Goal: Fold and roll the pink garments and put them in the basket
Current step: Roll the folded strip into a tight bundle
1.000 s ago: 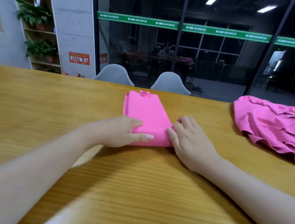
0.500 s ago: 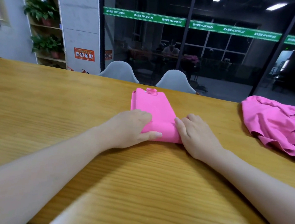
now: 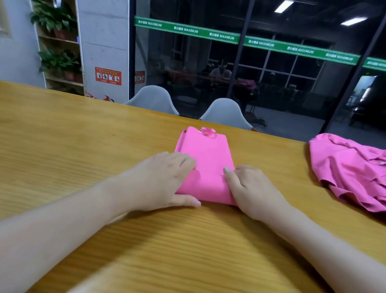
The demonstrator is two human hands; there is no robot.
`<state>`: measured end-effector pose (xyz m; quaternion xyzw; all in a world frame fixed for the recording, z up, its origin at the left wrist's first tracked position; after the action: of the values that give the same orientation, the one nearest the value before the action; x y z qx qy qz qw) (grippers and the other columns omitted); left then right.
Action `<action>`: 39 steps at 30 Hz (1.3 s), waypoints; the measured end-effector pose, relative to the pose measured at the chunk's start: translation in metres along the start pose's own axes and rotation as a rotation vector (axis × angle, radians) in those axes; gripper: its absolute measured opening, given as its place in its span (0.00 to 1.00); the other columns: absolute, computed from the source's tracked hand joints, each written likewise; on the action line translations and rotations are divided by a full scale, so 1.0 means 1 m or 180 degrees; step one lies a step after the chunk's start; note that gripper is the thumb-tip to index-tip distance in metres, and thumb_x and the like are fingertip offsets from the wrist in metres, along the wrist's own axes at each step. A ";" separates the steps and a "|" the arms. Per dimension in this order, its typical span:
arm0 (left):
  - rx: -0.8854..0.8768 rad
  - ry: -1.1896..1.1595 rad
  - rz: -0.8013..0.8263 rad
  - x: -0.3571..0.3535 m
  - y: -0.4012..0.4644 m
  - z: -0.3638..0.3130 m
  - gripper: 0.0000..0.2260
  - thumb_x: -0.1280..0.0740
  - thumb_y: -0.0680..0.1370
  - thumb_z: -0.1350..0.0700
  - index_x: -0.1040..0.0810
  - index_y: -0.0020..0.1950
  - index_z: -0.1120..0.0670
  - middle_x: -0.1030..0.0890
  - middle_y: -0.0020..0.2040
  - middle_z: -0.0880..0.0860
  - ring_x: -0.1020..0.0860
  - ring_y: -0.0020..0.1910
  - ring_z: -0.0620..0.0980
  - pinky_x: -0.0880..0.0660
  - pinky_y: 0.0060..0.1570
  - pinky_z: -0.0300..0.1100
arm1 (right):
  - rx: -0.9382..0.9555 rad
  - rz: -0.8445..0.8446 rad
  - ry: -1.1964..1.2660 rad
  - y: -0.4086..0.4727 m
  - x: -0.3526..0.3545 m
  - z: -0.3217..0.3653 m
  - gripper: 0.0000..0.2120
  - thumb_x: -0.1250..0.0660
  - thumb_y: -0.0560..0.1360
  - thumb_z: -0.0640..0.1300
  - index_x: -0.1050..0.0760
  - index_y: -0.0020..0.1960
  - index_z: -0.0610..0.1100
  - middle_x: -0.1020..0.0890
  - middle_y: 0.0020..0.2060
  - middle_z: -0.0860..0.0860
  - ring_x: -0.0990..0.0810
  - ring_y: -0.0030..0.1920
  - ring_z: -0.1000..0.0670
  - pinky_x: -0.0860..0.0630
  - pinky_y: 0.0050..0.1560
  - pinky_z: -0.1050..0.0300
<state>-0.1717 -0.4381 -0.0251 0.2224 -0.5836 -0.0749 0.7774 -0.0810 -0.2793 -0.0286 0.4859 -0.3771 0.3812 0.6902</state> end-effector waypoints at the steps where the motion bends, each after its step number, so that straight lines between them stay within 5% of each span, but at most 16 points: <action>1: -0.0139 0.0147 -0.0147 0.001 0.000 -0.004 0.31 0.48 0.77 0.26 0.30 0.59 0.53 0.25 0.51 0.47 0.27 0.48 0.48 0.31 0.49 0.42 | -0.0142 0.0130 0.0154 0.002 -0.002 -0.004 0.28 0.50 0.86 0.53 0.32 0.32 0.40 0.27 0.37 0.45 0.29 0.38 0.52 0.39 0.44 0.50; 4: 0.0018 -0.0311 0.0176 -0.008 0.005 0.004 0.29 0.45 0.76 0.26 0.30 0.59 0.50 0.27 0.51 0.44 0.32 0.47 0.45 0.35 0.49 0.39 | -0.0031 0.0012 0.0118 -0.004 0.000 -0.005 0.27 0.54 0.86 0.56 0.29 0.36 0.44 0.27 0.44 0.48 0.27 0.43 0.52 0.34 0.48 0.49; 8: 0.0773 -0.1555 0.1116 -0.022 0.010 0.020 0.23 0.35 0.74 0.28 0.31 0.55 0.45 0.24 0.48 0.45 0.26 0.46 0.46 0.25 0.49 0.46 | 0.0128 -0.0352 -0.0932 -0.017 0.000 0.004 0.27 0.58 0.84 0.59 0.25 0.50 0.45 0.27 0.56 0.47 0.26 0.53 0.45 0.29 0.54 0.45; 12: 0.1125 -0.1894 0.1445 -0.025 0.013 0.023 0.28 0.34 0.73 0.28 0.31 0.63 0.45 0.26 0.51 0.42 0.26 0.50 0.43 0.27 0.49 0.43 | 0.0058 -0.0522 -0.0642 -0.008 0.001 0.000 0.28 0.58 0.83 0.58 0.25 0.43 0.44 0.27 0.51 0.46 0.26 0.47 0.44 0.28 0.51 0.44; 19: 0.0383 0.0109 0.0630 0.003 0.010 -0.003 0.26 0.43 0.79 0.30 0.33 0.64 0.51 0.26 0.57 0.47 0.26 0.55 0.51 0.34 0.51 0.43 | -0.0738 -0.0075 -0.0339 0.024 -0.013 -0.018 0.19 0.53 0.85 0.45 0.36 0.37 0.45 0.28 0.36 0.47 0.29 0.45 0.42 0.32 0.55 0.41; 24: 0.0813 -0.0841 0.1284 -0.012 0.014 0.018 0.26 0.40 0.75 0.27 0.30 0.52 0.50 0.25 0.43 0.46 0.25 0.42 0.48 0.31 0.39 0.45 | -0.0388 -0.0448 -0.1142 0.004 -0.004 -0.010 0.26 0.59 0.85 0.53 0.23 0.47 0.47 0.24 0.46 0.48 0.26 0.52 0.44 0.33 0.57 0.44; 28: 0.1004 -0.1508 0.1260 -0.011 0.018 0.021 0.23 0.41 0.77 0.29 0.28 0.46 0.49 0.24 0.42 0.47 0.26 0.40 0.46 0.34 0.36 0.44 | -0.0169 -0.0525 -0.1016 -0.006 -0.001 -0.002 0.26 0.60 0.84 0.56 0.25 0.48 0.48 0.26 0.48 0.50 0.27 0.51 0.46 0.32 0.58 0.46; 33: 0.0762 -0.0379 0.1080 -0.003 0.005 0.011 0.31 0.39 0.73 0.25 0.34 0.66 0.46 0.26 0.57 0.43 0.26 0.52 0.48 0.30 0.46 0.45 | -0.0214 -0.0316 -0.0396 0.014 -0.009 -0.010 0.27 0.57 0.85 0.54 0.26 0.40 0.46 0.26 0.41 0.51 0.28 0.49 0.49 0.36 0.57 0.47; 36: 0.0568 -0.0004 0.0671 0.001 0.009 0.006 0.28 0.40 0.75 0.27 0.34 0.62 0.47 0.27 0.54 0.44 0.28 0.48 0.47 0.34 0.43 0.43 | -0.0664 -0.0073 0.0096 0.025 -0.014 -0.021 0.24 0.52 0.86 0.49 0.29 0.38 0.42 0.26 0.40 0.47 0.30 0.45 0.46 0.36 0.56 0.45; 39: 0.0806 -0.0492 0.0792 -0.003 0.011 0.012 0.28 0.39 0.74 0.25 0.30 0.61 0.46 0.28 0.46 0.41 0.28 0.46 0.47 0.34 0.42 0.44 | -0.0506 -0.0051 -0.0314 0.021 -0.012 -0.015 0.22 0.53 0.87 0.47 0.30 0.40 0.42 0.26 0.38 0.49 0.29 0.47 0.45 0.33 0.56 0.42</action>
<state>-0.1860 -0.4299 -0.0203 0.2381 -0.6693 0.0789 0.6994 -0.1028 -0.2617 -0.0347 0.4508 -0.4357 0.3201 0.7102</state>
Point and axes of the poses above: each hand's wrist, its own y-axis towards the middle knuckle, its own x-axis out of the back of the hand, z = x × y, the point moved 7 cm from there along y, towards the middle knuckle
